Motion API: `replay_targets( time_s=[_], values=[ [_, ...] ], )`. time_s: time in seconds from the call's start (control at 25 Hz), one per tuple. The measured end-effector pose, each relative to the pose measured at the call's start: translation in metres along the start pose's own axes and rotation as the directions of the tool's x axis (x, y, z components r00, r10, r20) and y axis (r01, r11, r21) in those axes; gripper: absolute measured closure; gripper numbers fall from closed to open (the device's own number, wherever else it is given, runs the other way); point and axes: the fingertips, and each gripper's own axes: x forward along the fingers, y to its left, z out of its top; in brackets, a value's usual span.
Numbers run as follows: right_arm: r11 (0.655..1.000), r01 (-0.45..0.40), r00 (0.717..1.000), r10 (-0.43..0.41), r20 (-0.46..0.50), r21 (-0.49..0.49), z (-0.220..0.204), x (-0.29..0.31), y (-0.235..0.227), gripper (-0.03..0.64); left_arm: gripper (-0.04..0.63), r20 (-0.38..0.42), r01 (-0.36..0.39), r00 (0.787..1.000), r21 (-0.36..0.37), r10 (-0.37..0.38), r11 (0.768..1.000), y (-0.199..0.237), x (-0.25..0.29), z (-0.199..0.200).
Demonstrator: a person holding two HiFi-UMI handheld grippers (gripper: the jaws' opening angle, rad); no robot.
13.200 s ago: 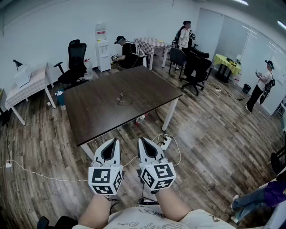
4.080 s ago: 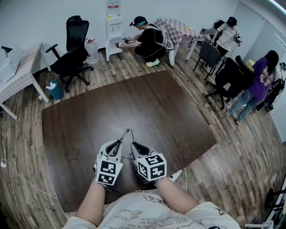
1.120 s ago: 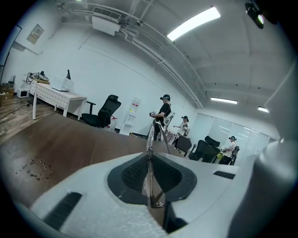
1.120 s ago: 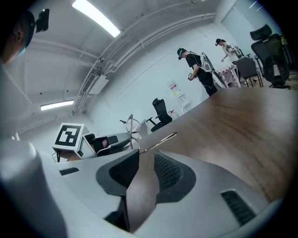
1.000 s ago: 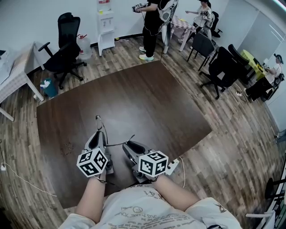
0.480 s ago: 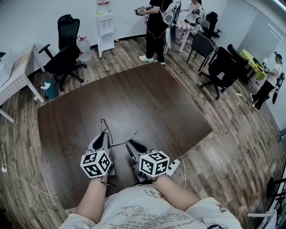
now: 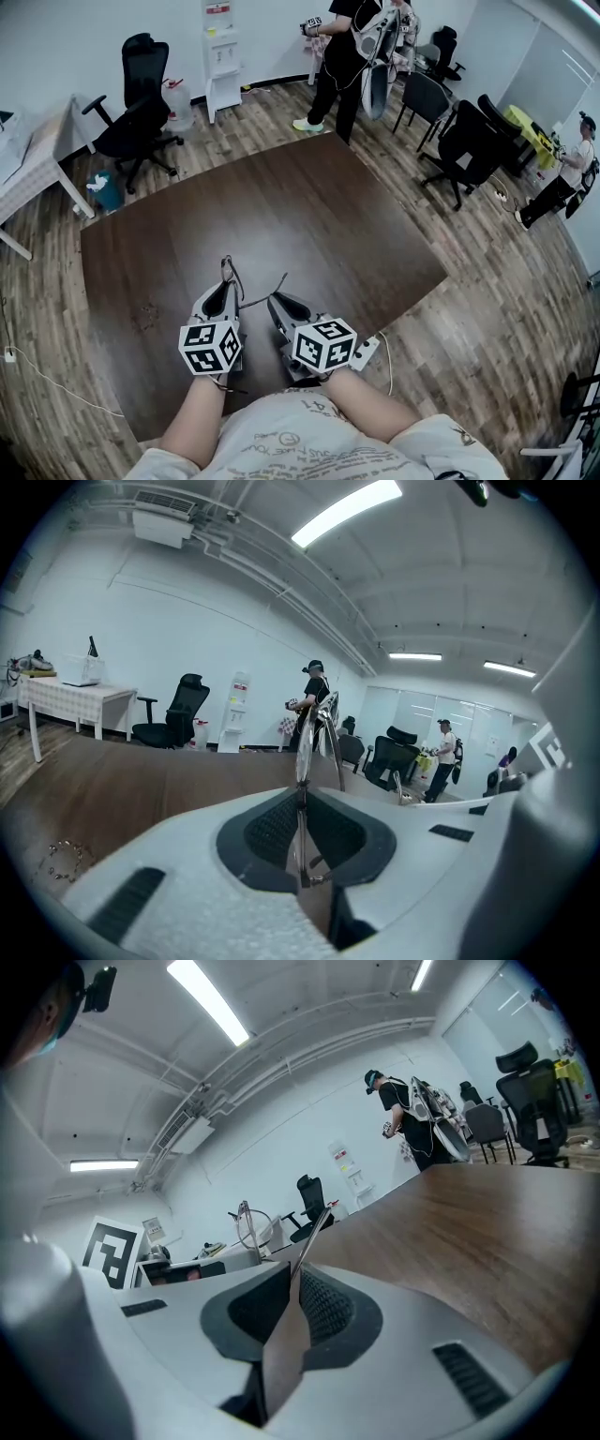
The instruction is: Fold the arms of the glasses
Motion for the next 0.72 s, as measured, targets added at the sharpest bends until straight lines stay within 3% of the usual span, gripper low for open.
replay_targets(
  time_s=[0.36, 0.72],
  values=[
    [1.0, -0.002, 1.0, 0.002, 0.001, -0.021, 0.004, 0.009, 0.01, 0.578, 0.555, -0.046, 0.026, 0.999, 0.087, -0.022, 0.996, -0.008, 0.001, -0.005],
    [1.0, -0.005, 1.0, 0.004, -0.002, -0.029, 0.001, 0.014, 0.014, 0.58, 0.555, -0.099, 0.063, 0.994, 0.122, -0.051, 0.991, -0.014, 0.006, -0.019]
  ],
)
